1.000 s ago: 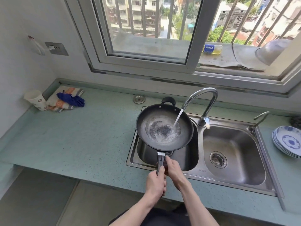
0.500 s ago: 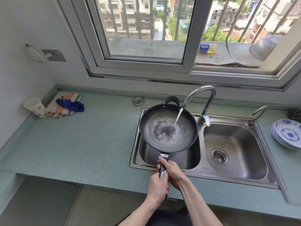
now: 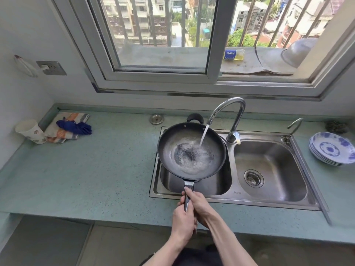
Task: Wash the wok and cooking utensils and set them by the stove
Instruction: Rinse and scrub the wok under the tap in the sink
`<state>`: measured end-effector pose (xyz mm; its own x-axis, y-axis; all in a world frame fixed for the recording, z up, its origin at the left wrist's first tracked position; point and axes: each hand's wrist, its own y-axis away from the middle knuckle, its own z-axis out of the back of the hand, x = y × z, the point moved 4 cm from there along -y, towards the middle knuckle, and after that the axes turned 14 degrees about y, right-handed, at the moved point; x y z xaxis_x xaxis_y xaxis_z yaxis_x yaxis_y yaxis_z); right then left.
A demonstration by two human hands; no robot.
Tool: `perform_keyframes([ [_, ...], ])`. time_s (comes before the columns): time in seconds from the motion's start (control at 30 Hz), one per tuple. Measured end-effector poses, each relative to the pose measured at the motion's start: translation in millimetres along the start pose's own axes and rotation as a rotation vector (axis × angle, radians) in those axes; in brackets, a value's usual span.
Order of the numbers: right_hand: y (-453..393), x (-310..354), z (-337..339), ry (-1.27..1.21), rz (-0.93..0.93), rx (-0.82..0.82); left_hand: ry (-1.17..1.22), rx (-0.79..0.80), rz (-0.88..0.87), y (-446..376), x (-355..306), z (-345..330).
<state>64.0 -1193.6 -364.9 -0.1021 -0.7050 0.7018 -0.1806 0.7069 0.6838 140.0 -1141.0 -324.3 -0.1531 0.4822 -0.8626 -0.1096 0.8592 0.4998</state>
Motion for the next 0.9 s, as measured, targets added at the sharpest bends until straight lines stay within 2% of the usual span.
perform_keyframes([
  [0.1, 4.6, 8.5, -0.1, 0.023, 0.054, 0.036, 0.014, 0.046, 0.031, -0.5, -3.4, 1.9],
  [0.2, 10.3, 17.4, -0.2, -0.056, 0.076, 0.057, 0.065, 0.090, 0.128, -2.8, -6.5, -2.6],
  [0.27, 13.4, 22.0, 0.9, -0.096, 0.075, 0.069, 0.091, 0.092, 0.118, -4.4, -7.3, -5.9],
  [0.37, 9.9, 21.5, 2.3, -0.162, -0.032, 0.071, 0.074, 0.107, 0.086, -0.9, -2.6, -7.5],
  [0.47, 1.6, 17.3, -2.6, -0.245, -0.186, 0.076, 0.090, 0.096, 0.106, 2.5, 6.6, -6.3],
  [0.53, -4.2, 12.7, -7.3, -0.258, -0.221, 0.059, 0.089, 0.074, 0.130, 1.4, 11.6, -4.2],
  [0.7, -8.5, 4.7, -14.4, -0.160, -0.176, -0.052, 0.094, 0.047, 0.193, -1.8, 21.6, -0.4],
  [0.9, -8.1, 7.5, -11.8, -0.177, -0.139, -0.052, 0.061, 0.049, 0.174, -4.3, 16.0, -2.8],
])
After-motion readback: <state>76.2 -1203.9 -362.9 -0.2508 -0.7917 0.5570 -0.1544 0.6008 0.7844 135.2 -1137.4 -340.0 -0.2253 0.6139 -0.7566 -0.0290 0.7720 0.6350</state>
